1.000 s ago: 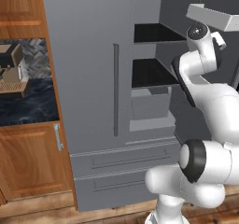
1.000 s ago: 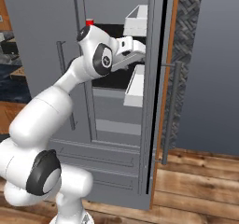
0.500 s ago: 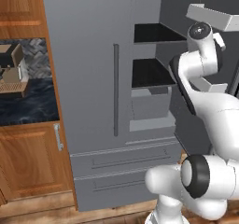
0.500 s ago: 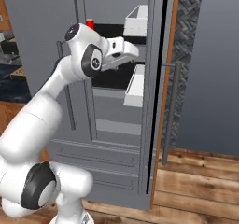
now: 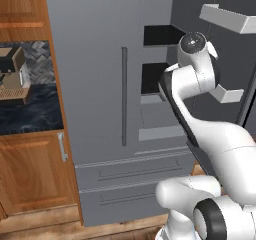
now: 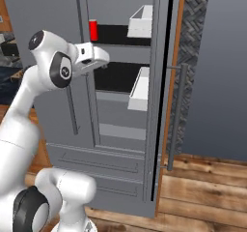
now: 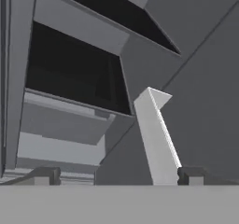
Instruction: Open the fridge, grab two sodas, and place both sodas inside the bowl with ice on the dining counter.
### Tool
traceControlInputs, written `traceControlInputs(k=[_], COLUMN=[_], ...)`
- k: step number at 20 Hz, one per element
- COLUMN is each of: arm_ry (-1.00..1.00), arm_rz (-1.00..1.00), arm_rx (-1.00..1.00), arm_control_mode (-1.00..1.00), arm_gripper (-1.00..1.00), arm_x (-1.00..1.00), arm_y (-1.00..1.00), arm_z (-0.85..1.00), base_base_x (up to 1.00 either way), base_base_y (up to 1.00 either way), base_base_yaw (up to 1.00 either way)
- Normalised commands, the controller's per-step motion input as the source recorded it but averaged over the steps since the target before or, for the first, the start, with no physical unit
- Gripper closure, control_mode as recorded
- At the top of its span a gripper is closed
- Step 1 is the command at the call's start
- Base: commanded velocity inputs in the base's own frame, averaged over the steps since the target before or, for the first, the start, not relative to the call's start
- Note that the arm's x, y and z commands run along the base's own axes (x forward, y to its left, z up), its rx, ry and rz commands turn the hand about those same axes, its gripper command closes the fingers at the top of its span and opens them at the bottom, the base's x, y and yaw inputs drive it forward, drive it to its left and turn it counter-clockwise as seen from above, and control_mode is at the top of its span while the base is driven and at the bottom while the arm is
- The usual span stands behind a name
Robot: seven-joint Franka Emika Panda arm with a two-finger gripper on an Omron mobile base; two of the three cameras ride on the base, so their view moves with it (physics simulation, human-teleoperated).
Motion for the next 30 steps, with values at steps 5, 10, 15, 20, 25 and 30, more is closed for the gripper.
traceControlInputs(k=[5,10,15,20,25,30], arm_ry=[-0.03,-0.05,-0.08,-0.01,0.01,0.06], arm_rz=[0.17,0.15,0.08,-0.02,0.0,0.0], arm_rx=[0.17,0.24,0.2,0.02,0.0,0.0], arm_control_mode=[-1.0,-1.0,-1.0,-1.0,-1.0,-1.0], arm_gripper=[-1.0,-1.0,-1.0,-1.0,-1.0,-1.0], arm_x=[-0.09,-0.11,-0.04,0.16,0.46,0.5], arm_y=[0.97,0.83,0.66,0.42,0.16,0.04], arm_z=[-0.17,-0.24,-0.11,0.11,0.05,0.0], base_base_x=[0.0,0.0,0.0,0.0,0.0,0.0], base_base_y=[0.0,0.0,0.0,0.0,0.0,0.0], base_base_yaw=[0.0,0.0,0.0,0.0,0.0,0.0])
